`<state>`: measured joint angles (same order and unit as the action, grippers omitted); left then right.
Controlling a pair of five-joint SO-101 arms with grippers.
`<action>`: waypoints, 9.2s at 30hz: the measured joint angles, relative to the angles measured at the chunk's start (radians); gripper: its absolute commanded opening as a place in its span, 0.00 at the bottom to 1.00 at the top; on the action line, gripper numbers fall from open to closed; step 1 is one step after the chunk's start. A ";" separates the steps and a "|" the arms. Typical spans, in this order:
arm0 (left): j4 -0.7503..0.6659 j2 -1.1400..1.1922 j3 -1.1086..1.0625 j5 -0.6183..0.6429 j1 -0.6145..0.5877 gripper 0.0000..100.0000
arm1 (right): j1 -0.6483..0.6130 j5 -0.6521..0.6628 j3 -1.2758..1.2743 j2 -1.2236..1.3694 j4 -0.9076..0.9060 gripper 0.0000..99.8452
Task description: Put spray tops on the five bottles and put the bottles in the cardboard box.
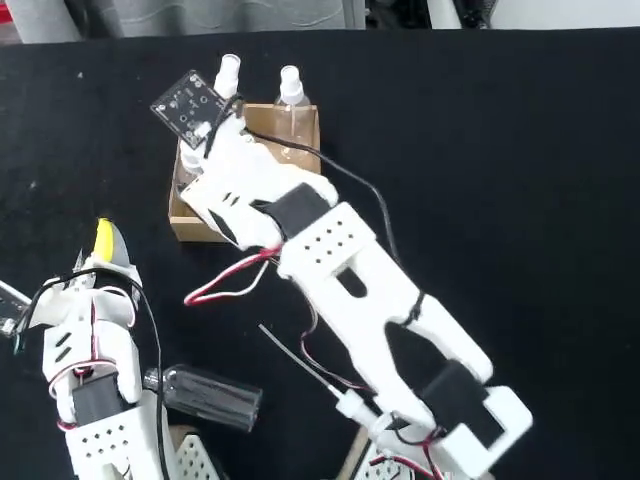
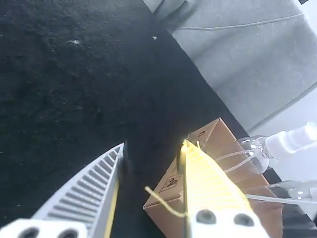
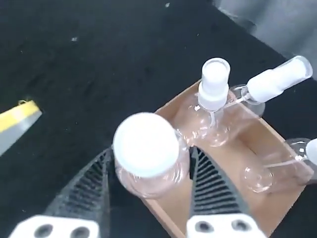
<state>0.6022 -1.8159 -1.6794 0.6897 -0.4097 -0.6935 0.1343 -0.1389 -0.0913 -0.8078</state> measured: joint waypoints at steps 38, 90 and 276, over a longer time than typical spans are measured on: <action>0.000 0.000 0.000 0.000 0.000 0.16 | 0.025 0.000 0.041 0.296 0.109 0.19; -0.040 0.000 0.000 0.000 -0.074 0.16 | 0.025 0.003 0.055 -0.124 -0.522 0.36; -0.255 0.000 0.000 0.098 -0.663 0.13 | -0.516 -0.279 -0.612 -0.462 -0.333 0.37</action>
<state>0.3475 -1.8159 -1.6794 0.7879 -1.0725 -1.2091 -0.1450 -0.7511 -0.5531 -1.1408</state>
